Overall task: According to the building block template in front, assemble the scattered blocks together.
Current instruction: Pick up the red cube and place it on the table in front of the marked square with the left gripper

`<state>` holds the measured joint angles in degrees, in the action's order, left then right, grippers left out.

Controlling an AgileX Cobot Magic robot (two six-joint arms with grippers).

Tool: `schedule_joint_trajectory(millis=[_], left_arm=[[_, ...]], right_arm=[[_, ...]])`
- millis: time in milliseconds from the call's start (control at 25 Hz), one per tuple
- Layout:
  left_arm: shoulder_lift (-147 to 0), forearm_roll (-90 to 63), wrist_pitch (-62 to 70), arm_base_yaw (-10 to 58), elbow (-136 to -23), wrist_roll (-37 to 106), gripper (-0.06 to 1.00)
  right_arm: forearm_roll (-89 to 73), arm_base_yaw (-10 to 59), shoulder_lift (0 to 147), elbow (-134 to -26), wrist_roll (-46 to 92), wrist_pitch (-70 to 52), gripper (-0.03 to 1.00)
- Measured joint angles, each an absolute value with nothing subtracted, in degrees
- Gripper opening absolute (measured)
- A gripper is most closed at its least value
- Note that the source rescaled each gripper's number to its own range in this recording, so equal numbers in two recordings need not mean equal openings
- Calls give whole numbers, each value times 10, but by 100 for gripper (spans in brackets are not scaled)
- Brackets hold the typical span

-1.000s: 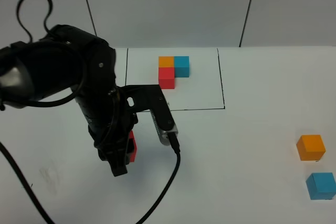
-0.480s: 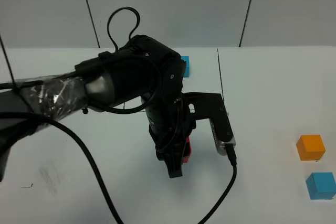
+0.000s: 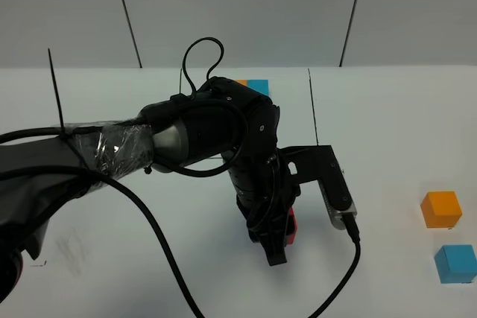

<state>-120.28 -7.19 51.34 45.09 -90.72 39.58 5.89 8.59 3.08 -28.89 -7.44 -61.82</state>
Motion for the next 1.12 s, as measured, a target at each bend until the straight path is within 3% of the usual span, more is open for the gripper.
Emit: schedule_joint_trajectory(millis=[720, 1120], left_arm=[[-1203, -54, 420, 451, -774, 392, 0], [-1203, -53, 372, 451, -768, 438, 0]], right_arm=[[59, 86, 31, -289, -74, -618, 52], [59, 86, 31, -289, -74, -618, 52]])
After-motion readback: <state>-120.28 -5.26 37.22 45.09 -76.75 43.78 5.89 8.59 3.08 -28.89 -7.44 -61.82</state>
